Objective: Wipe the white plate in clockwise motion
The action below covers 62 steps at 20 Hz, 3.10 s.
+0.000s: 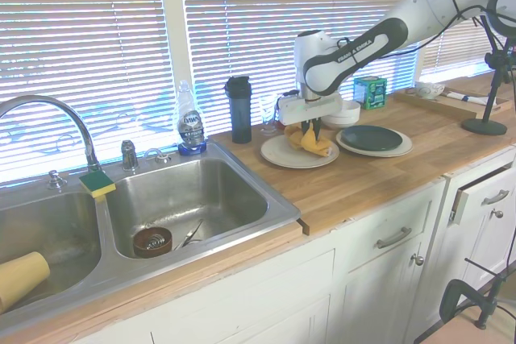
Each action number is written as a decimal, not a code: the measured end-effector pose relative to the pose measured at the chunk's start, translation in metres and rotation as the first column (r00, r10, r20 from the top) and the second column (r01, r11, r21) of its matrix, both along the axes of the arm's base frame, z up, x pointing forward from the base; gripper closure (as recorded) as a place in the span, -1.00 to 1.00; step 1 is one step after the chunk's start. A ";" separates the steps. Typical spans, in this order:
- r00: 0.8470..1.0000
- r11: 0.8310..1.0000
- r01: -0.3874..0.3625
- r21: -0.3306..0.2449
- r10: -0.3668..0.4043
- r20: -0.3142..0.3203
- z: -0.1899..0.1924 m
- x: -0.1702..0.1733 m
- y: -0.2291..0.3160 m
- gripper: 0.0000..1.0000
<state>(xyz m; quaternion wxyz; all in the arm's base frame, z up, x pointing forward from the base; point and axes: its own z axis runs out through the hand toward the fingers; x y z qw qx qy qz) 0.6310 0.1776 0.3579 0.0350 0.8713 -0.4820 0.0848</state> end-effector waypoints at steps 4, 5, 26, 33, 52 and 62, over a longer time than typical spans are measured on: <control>1.000 1.000 -0.027 0.006 0.027 -0.009 0.004 -0.023 0.017 1.00; 0.999 0.999 -0.032 0.007 0.033 -0.011 0.004 -0.027 0.022 1.00; 0.990 0.989 -0.136 0.062 0.134 0.033 0.051 -0.084 0.114 1.00; 0.978 0.975 -0.207 0.079 0.204 0.042 0.088 -0.145 0.147 1.00; 0.975 0.976 -0.206 0.065 0.211 -0.075 -0.002 -0.203 0.147 1.00; 0.965 0.967 -0.241 0.081 0.248 -0.089 -0.033 -0.207 0.153 1.00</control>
